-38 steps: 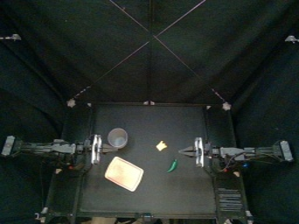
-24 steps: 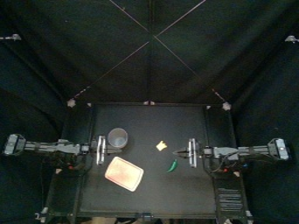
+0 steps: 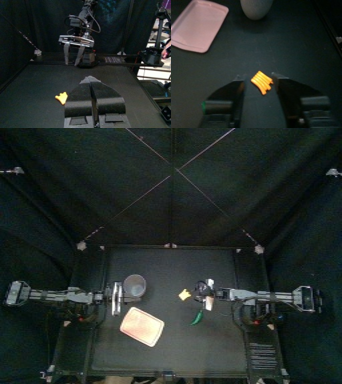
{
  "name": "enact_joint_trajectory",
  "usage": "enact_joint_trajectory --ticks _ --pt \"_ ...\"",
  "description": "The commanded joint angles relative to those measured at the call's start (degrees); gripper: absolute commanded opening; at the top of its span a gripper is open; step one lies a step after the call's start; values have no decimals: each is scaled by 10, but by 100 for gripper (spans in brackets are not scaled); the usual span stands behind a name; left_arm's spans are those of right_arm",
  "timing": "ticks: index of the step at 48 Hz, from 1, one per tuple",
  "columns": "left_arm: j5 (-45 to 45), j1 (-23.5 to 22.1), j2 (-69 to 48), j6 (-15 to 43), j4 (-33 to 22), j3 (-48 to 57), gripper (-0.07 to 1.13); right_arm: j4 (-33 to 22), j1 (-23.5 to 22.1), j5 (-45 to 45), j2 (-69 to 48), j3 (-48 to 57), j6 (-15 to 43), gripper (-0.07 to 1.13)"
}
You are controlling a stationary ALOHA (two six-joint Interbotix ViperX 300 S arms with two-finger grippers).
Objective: Pick the fries then place it in the grey bowl
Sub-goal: Pick the fries
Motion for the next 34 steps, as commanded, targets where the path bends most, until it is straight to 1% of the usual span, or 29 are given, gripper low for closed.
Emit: enact_joint_trajectory --ticks 1,8,16,20,24,29,34 --pt "-6 7 -4 -1 -5 -11 7 -10 -22 34 10 -15 1 107" --pt "-6 15 -10 0 -13 -8 7 -16 -32 60 33 -28 0 106" --pt "-6 23 -16 2 -13 -3 7 -13 -22 68 58 -48 -5 106" --pt "-6 25 -18 2 -14 2 7 -7 -12 97 76 -64 -7 106" --pt "-6 26 -19 1 -15 4 7 18 -3 154 103 -86 -9 106" --pt "-6 27 -19 1 -18 8 7 77 4 252 149 -124 -19 106" --pt "-6 30 -19 2 -20 11 7 108 4 317 192 -158 -62 106"
